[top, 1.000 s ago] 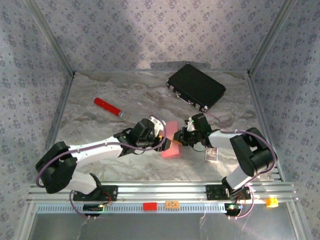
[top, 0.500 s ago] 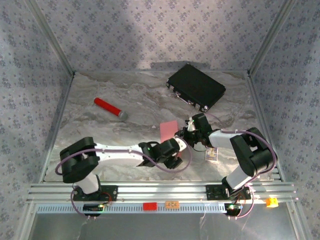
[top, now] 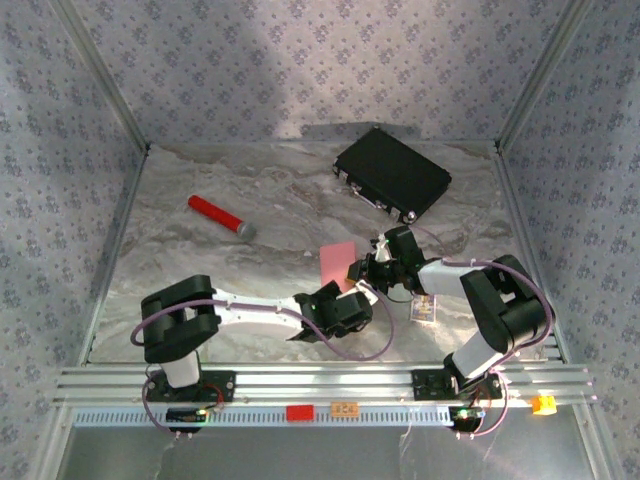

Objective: Fold a paper plane with a square sheet of paper (pick it up from the middle)
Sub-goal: Fold the triangle a second time at the center of the table.

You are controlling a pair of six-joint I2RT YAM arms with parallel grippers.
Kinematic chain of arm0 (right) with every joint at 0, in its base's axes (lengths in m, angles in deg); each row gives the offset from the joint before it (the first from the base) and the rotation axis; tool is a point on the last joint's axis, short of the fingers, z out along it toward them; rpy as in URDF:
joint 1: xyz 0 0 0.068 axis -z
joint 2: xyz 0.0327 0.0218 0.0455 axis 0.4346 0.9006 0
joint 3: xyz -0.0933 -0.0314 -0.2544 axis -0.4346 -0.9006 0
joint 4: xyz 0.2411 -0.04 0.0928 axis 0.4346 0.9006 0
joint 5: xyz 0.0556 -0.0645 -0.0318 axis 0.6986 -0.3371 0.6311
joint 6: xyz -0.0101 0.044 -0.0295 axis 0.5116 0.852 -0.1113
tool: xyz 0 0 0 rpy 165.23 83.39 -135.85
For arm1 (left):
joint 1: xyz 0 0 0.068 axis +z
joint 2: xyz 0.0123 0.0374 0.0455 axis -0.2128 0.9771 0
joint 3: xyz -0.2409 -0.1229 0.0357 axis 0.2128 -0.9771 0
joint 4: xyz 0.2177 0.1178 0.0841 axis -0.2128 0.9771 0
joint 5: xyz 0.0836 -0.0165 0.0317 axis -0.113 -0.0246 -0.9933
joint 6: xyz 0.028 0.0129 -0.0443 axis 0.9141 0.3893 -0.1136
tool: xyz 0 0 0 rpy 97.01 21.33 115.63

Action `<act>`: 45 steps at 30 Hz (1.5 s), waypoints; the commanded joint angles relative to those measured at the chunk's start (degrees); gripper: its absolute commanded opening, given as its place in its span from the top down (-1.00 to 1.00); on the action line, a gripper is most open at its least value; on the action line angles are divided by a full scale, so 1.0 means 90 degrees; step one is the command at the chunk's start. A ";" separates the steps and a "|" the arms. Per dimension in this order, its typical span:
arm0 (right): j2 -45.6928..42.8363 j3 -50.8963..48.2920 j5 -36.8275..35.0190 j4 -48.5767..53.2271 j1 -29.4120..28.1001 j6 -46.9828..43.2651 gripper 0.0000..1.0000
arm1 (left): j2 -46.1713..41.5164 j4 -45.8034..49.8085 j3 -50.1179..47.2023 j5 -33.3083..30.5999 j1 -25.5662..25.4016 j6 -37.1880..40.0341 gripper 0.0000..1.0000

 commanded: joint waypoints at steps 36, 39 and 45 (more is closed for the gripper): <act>-0.0875 -0.0566 -0.0277 0.0202 0.0649 0.0170 0.40 | -0.0790 -0.0843 -0.0590 0.2383 0.0767 -0.1059 0.99; -0.1253 -0.0625 -0.0345 0.0566 0.0808 0.0025 0.34 | -0.0852 -0.0974 -0.0668 0.2920 0.0996 -0.1223 0.94; -0.1961 -0.0768 -0.0398 0.1078 0.0817 0.0012 0.28 | -0.0837 -0.0921 -0.0658 0.2973 0.1113 -0.1252 0.90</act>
